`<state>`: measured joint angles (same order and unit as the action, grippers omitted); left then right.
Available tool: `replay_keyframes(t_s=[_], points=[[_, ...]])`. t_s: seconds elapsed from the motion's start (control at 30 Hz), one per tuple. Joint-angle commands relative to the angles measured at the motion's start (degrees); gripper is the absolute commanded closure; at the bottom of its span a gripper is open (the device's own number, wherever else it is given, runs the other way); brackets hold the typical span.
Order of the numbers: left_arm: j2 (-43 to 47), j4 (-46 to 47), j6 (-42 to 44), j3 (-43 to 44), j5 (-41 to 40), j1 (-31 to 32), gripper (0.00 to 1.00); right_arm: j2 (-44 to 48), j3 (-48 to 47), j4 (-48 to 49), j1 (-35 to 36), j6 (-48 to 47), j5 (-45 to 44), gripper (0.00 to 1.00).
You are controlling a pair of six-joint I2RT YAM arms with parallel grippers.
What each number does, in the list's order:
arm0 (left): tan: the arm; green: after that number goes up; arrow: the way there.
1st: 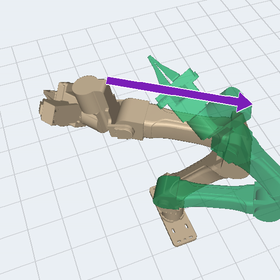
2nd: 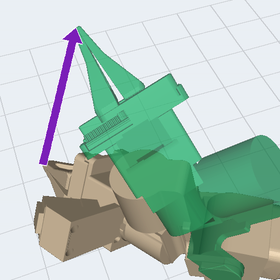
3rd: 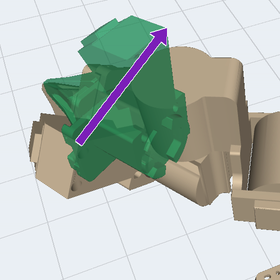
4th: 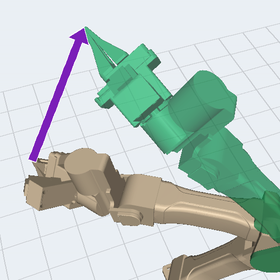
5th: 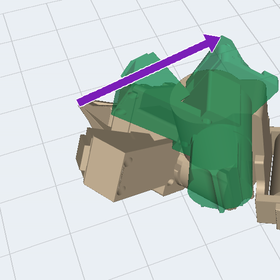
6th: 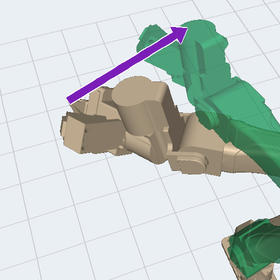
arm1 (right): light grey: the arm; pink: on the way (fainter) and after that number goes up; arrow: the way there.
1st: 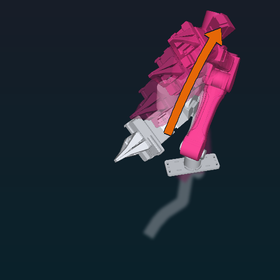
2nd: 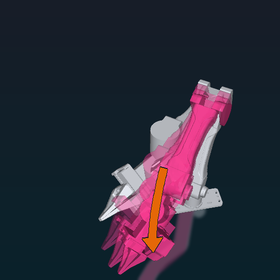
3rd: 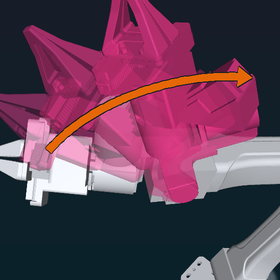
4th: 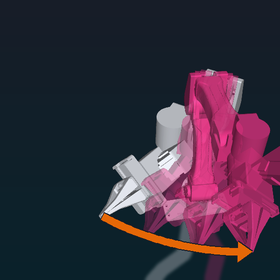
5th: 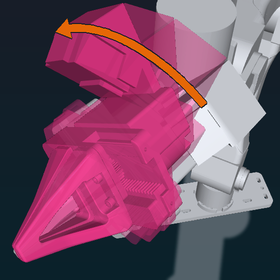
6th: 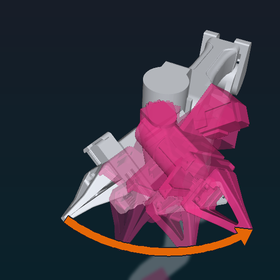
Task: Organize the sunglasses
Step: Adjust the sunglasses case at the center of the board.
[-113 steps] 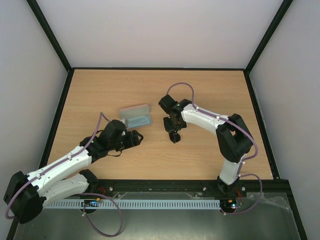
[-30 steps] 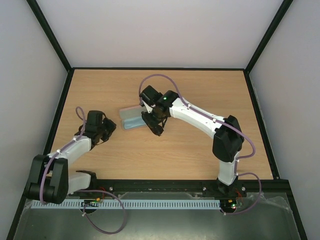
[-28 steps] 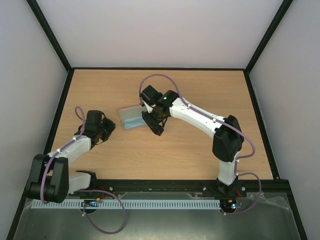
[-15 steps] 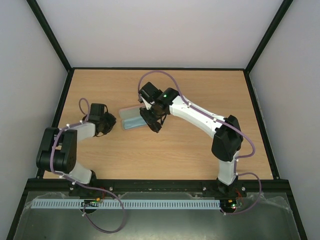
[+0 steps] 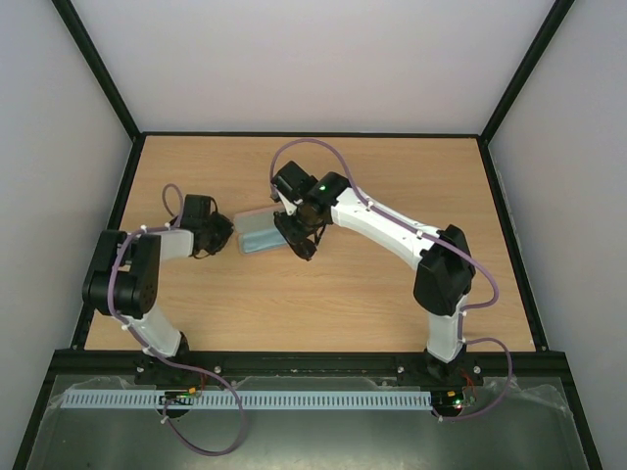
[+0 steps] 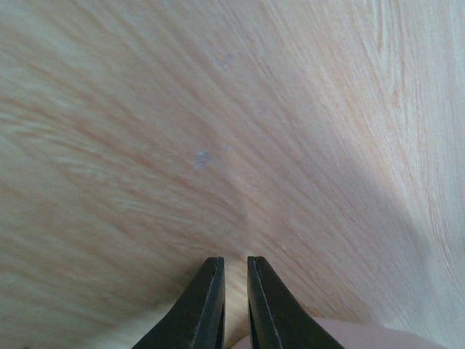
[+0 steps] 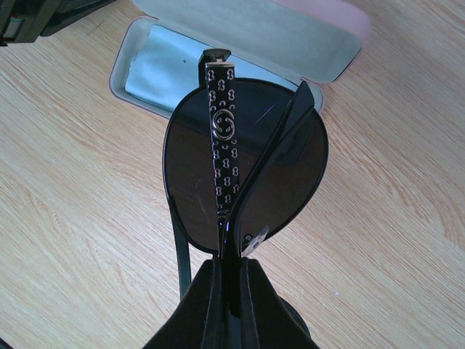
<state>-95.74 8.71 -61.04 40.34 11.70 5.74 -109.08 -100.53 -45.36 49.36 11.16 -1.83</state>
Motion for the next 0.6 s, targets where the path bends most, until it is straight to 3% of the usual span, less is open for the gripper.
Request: replay_keyframes(t_s=[0.0,0.57], points=[[-2.3,1.2,-0.8,2.7,0.1,1.5,0.88,-1.5,-0.3,-1.9,-0.5,0.2,0.4,0.99],[-11.8,0.6,0.3,13.4,0.4,5.2,0.89,-2.0,0.8,-1.2,-2.0,0.0,1.0,0.99]])
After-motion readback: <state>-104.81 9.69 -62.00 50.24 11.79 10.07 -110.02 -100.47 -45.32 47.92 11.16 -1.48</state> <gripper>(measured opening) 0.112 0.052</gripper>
